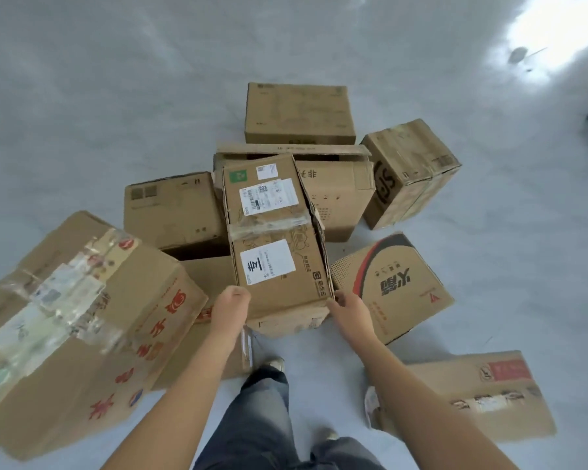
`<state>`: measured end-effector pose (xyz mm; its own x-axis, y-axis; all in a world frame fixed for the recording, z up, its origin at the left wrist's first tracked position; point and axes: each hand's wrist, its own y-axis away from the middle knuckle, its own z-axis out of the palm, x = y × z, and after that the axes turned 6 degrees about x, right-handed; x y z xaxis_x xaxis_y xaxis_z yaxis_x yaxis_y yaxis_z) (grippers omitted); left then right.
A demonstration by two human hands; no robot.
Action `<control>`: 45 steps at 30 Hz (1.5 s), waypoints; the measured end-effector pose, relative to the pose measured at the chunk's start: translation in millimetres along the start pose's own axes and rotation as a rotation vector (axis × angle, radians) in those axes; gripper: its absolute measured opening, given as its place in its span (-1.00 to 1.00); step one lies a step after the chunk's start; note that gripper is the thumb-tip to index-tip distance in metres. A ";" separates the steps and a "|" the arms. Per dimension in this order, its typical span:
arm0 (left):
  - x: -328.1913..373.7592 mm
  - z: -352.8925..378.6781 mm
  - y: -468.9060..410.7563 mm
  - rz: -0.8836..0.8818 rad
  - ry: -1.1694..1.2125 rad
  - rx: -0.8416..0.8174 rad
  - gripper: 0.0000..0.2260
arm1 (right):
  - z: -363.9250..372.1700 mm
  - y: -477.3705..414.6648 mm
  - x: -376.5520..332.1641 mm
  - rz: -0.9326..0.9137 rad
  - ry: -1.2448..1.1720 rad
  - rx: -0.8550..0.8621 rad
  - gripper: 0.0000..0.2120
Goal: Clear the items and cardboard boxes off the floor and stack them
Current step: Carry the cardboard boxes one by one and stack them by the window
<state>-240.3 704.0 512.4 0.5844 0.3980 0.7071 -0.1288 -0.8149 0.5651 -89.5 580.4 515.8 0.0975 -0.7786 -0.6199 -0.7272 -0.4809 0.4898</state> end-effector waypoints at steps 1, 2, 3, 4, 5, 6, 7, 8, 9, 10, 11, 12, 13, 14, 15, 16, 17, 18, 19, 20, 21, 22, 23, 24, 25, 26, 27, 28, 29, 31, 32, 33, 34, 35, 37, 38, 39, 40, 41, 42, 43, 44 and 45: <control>8.2 -1.7 -13.6 0.016 -0.017 -0.009 -0.76 | 4.0 -7.5 -7.7 0.023 0.003 0.013 -0.64; 16.3 -3.0 -26.6 0.023 -0.033 -0.006 -0.73 | 8.1 -15.0 -13.6 0.041 0.008 0.024 -0.64; 23.4 -3.7 -39.3 0.027 -0.048 0.003 -0.69 | 11.6 -21.7 -18.6 0.062 0.016 0.031 -0.63; 27.7 -3.5 -52.2 0.036 -0.068 0.014 -0.65 | 15.3 -28.4 -21.6 0.084 0.028 0.040 -0.64; 31.2 -3.0 -63.0 0.030 -0.092 0.022 -0.61 | 17.9 -34.3 -24.3 0.109 0.042 0.044 -0.65; 34.0 -2.7 -71.5 0.007 -0.112 0.025 -0.58 | 20.0 -39.3 -26.2 0.131 0.053 0.047 -0.65; 34.5 -2.3 -78.5 -0.028 -0.129 0.018 -0.55 | 22.2 -43.8 -26.9 0.153 0.063 0.048 -0.62; 33.5 -1.5 -84.2 -0.060 -0.141 0.008 -0.52 | 24.3 -47.8 -26.7 0.169 0.075 0.046 -0.60; 31.1 -0.7 -88.9 -0.083 -0.149 -0.006 -0.51 | 26.1 -51.4 -26.9 0.177 0.092 0.043 -0.60; 29.1 0.3 -92.4 -0.097 -0.158 -0.022 -0.51 | 28.6 -55.8 -25.9 0.178 0.116 0.048 -0.62; 24.9 1.9 -97.5 -0.106 -0.162 -0.040 -0.52 | 31.3 -59.5 -24.8 0.177 0.149 0.060 -0.65; 21.8 3.1 -100.7 -0.106 -0.161 -0.058 -0.55 | 33.9 -62.6 -23.4 0.171 0.190 0.077 -0.68; 18.1 4.6 -104.1 -0.104 -0.155 -0.077 -0.61 | 36.3 -65.5 -21.5 0.157 0.237 0.099 -0.71; 14.9 6.4 -107.7 -0.096 -0.157 -0.096 -0.68 | 37.9 -68.1 -20.4 0.142 0.288 0.122 -0.73; 14.0 7.4 -109.9 -0.094 -0.163 -0.114 -0.74 | 38.9 -69.7 -20.0 0.134 0.331 0.141 -0.75; 12.9 8.0 -110.9 -0.093 -0.174 -0.128 -0.76 | 39.5 -69.9 -19.2 0.131 0.363 0.152 -0.76; 10.7 8.7 -111.5 -0.083 -0.185 -0.130 -0.78 | 39.5 -69.3 -19.2 0.132 0.391 0.153 -0.78; 8.4 9.1 -110.7 -0.059 -0.206 -0.122 -0.79 | 39.5 -67.9 -19.2 0.138 0.418 0.143 -0.79; 7.0 8.3 -108.8 -0.028 -0.229 -0.112 -0.79 | 38.9 -66.1 -20.5 0.148 0.442 0.132 -0.81; 5.8 7.0 -106.5 0.012 -0.252 -0.100 -0.80 | 37.9 -64.4 -22.5 0.153 0.464 0.126 -0.83; 4.6 4.8 -105.1 0.053 -0.279 -0.090 -0.83 | 36.8 -62.0 -24.9 0.154 0.484 0.119 -0.85; 6.3 1.9 -103.5 0.090 -0.310 -0.084 -0.87 | 34.8 -59.3 -27.6 0.149 0.503 0.113 -0.87; 8.1 -0.2 -104.6 0.126 -0.351 -0.084 -0.89 | 31.4 -55.7 -30.4 0.142 0.517 0.112 -0.92; 10.3 -1.8 -106.3 0.154 -0.394 -0.091 -0.90 | 26.9 -51.4 -32.8 0.137 0.525 0.113 -0.95; 14.0 -3.3 -107.5 0.169 -0.432 -0.103 -0.90 | 21.5 -46.5 -35.0 0.134 0.524 0.123 -0.93; 18.6 -4.3 -107.7 0.188 -0.459 -0.118 -0.89 | 15.7 -41.4 -36.6 0.132 0.519 0.138 -0.91; 24.7 -4.7 -106.2 0.221 -0.481 -0.137 -0.88 | 9.2 -36.2 -38.0 0.135 0.517 0.155 -0.90; 31.2 -4.6 -103.5 0.251 -0.494 -0.161 -0.86 | 1.9 -30.4 -39.4 0.146 0.515 0.165 -0.88; 38.4 -3.3 -99.0 0.274 -0.498 -0.191 -0.84 | -6.2 -24.2 -40.0 0.161 0.505 0.174 -0.87; 50.8 1.5 -86.6 0.306 -0.498 -0.237 -0.75 | -21.5 -7.9 -38.1 0.203 0.470 0.190 -0.91; 54.9 3.7 -77.9 0.330 -0.503 -0.257 -0.69 | -28.1 3.9 -35.3 0.226 0.449 0.197 -0.90; 57.1 6.4 -67.6 0.358 -0.519 -0.278 -0.64 | -33.8 16.9 -30.3 0.251 0.424 0.206 -0.89; 57.6 9.1 -55.9 0.373 -0.533 -0.301 -0.62 | -39.0 31.4 -23.6 0.274 0.402 0.220 -0.88; 56.7 11.7 -43.6 0.396 -0.550 -0.324 -0.61 | -44.1 47.1 -16.4 0.291 0.385 0.234 -0.89; 51.1 16.7 -16.6 0.446 -0.575 -0.360 -0.61 | -53.6 84.1 -0.5 0.304 0.356 0.268 -0.87; 48.7 19.4 -1.0 0.470 -0.583 -0.374 -0.61 | -59.3 103.8 8.0 0.313 0.335 0.286 -0.83; 45.5 22.1 13.6 0.503 -0.590 -0.395 -0.62 | -64.6 124.2 16.3 0.324 0.314 0.301 -0.80; 41.4 23.6 30.2 0.533 -0.592 -0.424 -0.62 | -69.0 146.8 25.7 0.337 0.300 0.319 -0.80; 36.8 23.4 48.5 0.574 -0.597 -0.452 -0.62 | -72.5 171.1 35.1 0.350 0.285 0.347 -0.82; 33.0 22.3 67.2 0.617 -0.591 -0.478 -0.61 | -75.5 194.7 45.0 0.366 0.264 0.384 -0.84; 29.2 20.9 86.1 0.676 -0.594 -0.500 -0.62 | -77.8 218.2 55.2 0.379 0.245 0.423 -0.85; 25.5 18.9 105.8 0.728 -0.606 -0.522 -0.62 | -79.6 242.3 65.0 0.393 0.235 0.465 -0.86; 22.4 17.9 125.6 0.785 -0.617 -0.550 -0.62 | -81.2 267.5 74.6 0.409 0.226 0.511 -0.88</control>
<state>-229.1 603.0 591.6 0.4619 -0.5393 0.7041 -0.8778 -0.3917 0.2758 -221.6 360.9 650.4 -0.1542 -0.9486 -0.2764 -0.9590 0.0764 0.2728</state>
